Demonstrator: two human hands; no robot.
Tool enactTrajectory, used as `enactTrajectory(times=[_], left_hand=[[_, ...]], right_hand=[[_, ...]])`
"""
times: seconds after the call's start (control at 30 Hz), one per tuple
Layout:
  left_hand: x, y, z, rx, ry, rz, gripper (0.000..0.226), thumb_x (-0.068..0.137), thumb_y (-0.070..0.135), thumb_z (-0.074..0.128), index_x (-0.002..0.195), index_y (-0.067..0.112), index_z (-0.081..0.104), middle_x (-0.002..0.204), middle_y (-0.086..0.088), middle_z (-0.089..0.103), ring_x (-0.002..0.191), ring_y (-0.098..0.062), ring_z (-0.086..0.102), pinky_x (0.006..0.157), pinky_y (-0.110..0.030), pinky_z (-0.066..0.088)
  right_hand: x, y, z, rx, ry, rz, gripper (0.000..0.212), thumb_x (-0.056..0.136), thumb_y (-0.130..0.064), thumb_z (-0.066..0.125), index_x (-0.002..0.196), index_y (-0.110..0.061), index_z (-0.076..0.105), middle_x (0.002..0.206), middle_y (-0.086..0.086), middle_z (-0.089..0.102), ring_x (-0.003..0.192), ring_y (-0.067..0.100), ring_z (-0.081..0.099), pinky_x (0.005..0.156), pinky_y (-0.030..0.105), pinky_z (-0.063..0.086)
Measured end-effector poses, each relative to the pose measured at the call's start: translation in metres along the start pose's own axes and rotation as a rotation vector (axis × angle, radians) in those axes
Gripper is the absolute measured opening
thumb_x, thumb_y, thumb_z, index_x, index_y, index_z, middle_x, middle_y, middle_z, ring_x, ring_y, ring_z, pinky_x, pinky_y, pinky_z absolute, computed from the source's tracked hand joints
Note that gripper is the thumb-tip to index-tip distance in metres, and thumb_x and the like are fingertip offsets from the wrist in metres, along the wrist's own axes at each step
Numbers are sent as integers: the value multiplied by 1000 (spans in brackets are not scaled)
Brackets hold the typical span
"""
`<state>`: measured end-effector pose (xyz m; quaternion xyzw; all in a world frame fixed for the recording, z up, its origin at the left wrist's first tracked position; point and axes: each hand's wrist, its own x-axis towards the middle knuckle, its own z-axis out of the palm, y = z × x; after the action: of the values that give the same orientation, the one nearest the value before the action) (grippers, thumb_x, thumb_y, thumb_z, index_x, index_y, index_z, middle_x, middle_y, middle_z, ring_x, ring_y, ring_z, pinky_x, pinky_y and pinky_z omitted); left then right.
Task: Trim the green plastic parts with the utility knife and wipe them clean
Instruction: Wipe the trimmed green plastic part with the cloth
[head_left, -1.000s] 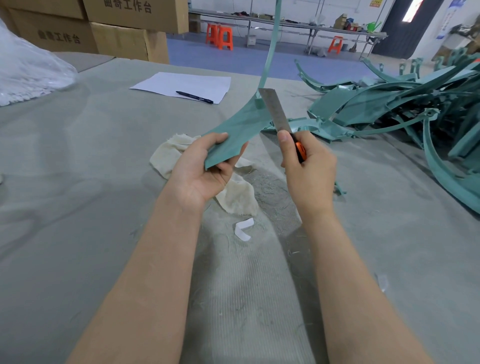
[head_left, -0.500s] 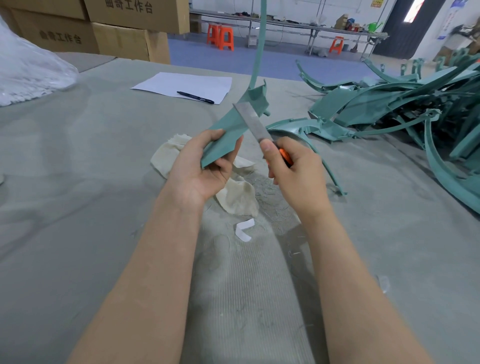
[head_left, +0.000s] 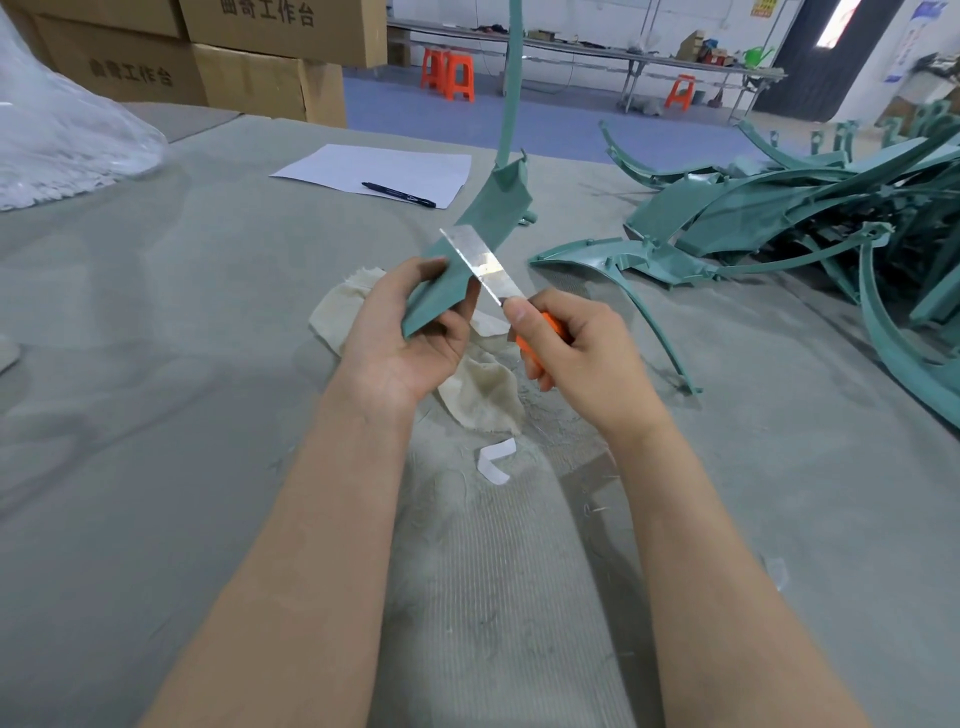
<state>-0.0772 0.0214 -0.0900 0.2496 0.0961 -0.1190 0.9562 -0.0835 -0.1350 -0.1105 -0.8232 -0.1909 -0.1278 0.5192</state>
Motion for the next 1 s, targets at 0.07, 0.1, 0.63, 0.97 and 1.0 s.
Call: enactTrajectory(times=[0.07, 0.1, 0.63, 0.97, 1.0], left_hand=[[0, -1, 1, -35, 9, 16, 13, 87, 6, 53, 78, 2, 61, 64, -5, 64, 44, -10, 59, 36, -10, 39], [0, -1, 1, -75, 22, 39, 14, 86, 3, 53, 75, 0, 62, 65, -9, 66, 45, -13, 62, 39, -12, 44], [0, -7, 10, -201, -34, 92, 16, 97, 2, 45, 89, -5, 57, 76, -18, 65, 53, -19, 66, 49, -20, 54], [1, -14, 12, -227, 11, 144, 22, 96, 2, 47, 77, 0, 56, 61, -11, 65, 56, -16, 64, 56, -21, 57], [2, -14, 12, -240, 6, 146, 20, 96, 1, 46, 79, 0, 56, 67, -12, 65, 60, -16, 64, 57, -21, 58]], right_hand=[[-1, -1, 4, 0, -50, -4, 34, 93, -38, 59, 68, -15, 62, 50, -5, 53, 45, 5, 52, 50, 26, 47], [-1, -1, 6, -9, -79, -2, 34, 93, -38, 60, 69, -15, 62, 50, -3, 54, 46, 7, 53, 52, 29, 48], [-3, -9, 20, -155, 296, -81, 27, 93, -46, 55, 67, -40, 49, 55, 1, 56, 54, 15, 53, 59, 41, 49], [-1, -4, 22, -186, 313, -88, 31, 93, -48, 54, 66, -38, 45, 52, -2, 52, 50, 9, 45, 53, 35, 43], [-1, -4, 22, -184, 301, -83, 30, 93, -48, 54, 66, -36, 47, 52, -1, 53, 50, 10, 45, 53, 34, 43]])
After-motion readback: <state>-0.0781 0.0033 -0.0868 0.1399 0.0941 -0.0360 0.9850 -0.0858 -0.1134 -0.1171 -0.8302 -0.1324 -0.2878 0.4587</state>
